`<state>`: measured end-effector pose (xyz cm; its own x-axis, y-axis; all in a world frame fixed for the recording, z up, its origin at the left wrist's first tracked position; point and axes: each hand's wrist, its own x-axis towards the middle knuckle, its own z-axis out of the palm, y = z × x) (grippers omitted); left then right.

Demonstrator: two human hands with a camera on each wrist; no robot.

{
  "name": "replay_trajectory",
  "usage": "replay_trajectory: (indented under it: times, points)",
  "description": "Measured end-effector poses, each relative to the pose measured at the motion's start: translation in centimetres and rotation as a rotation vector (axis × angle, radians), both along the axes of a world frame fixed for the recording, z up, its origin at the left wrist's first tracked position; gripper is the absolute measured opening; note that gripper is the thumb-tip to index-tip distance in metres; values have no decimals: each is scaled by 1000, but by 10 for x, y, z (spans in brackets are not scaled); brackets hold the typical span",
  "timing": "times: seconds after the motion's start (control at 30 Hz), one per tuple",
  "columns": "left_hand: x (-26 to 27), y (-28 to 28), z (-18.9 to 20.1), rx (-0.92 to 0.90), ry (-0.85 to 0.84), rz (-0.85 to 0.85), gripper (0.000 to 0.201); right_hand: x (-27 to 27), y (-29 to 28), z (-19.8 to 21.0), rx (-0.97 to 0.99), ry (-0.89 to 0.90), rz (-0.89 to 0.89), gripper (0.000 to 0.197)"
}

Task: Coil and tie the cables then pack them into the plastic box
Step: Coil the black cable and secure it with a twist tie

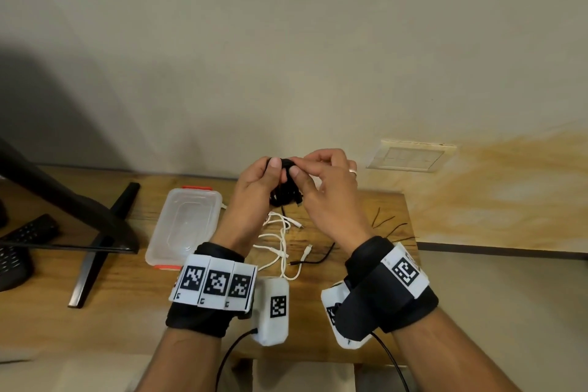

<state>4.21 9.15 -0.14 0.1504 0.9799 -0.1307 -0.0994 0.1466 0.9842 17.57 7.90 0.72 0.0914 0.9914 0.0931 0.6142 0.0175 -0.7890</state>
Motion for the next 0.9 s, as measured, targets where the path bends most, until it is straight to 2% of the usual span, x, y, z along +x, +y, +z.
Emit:
replay_trajectory:
  times: [0.17, 0.23, 0.4, 0.5, 0.67, 0.8, 0.9]
  points:
    - [2, -4, -1, -19, 27, -14, 36, -7, -8, -8, 11, -134, 70, 31]
    - [4, -6, -3, 11, 87, -33, 34, -5, -11, -12, -4, -156, 102, 32]
    - [6, -14, -10, 111, 278, -122, 35, 6, -15, -12, -44, -43, 125, 28]
    - [10, -16, -13, 120, 350, -131, 35, 5, -19, -11, -4, -68, 111, 26]
    - [18, -19, -13, 103, 305, -117, 24, 7, -23, -14, 34, -128, 49, 19]
    - [22, -20, -15, 101, 344, -175, 28, 17, -24, -12, 68, -111, 34, 23]
    - [24, -20, -17, 66, 366, -200, 30, 17, -29, -15, 124, -200, 48, 30]
